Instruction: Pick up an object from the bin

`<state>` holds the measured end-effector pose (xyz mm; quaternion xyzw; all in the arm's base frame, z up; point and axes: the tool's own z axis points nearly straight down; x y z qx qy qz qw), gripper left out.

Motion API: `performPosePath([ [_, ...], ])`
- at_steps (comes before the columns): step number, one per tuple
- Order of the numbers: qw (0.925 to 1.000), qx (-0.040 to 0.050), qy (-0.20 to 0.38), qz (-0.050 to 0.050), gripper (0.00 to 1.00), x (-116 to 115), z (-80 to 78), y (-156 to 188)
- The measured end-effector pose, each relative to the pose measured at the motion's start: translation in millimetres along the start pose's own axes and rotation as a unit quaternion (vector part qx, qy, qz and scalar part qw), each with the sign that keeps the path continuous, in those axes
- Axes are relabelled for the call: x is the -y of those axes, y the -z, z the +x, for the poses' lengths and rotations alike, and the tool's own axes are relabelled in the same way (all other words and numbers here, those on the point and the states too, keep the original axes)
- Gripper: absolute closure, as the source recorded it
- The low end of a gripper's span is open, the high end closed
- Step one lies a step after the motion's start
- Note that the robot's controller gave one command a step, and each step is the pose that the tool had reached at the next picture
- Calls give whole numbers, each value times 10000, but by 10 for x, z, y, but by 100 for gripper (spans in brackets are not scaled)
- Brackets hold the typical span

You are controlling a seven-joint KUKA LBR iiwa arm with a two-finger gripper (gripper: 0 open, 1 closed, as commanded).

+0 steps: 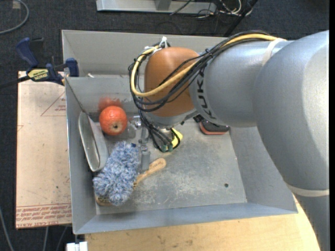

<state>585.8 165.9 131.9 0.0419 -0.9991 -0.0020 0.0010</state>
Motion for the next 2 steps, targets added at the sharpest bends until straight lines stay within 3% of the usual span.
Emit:
performPosePath([
  [1, 9796, 118, 2004, 8, 100, -249, 264, -519],
  [2, 9797, 118, 2003, 7, 100, -249, 264, -519],
])
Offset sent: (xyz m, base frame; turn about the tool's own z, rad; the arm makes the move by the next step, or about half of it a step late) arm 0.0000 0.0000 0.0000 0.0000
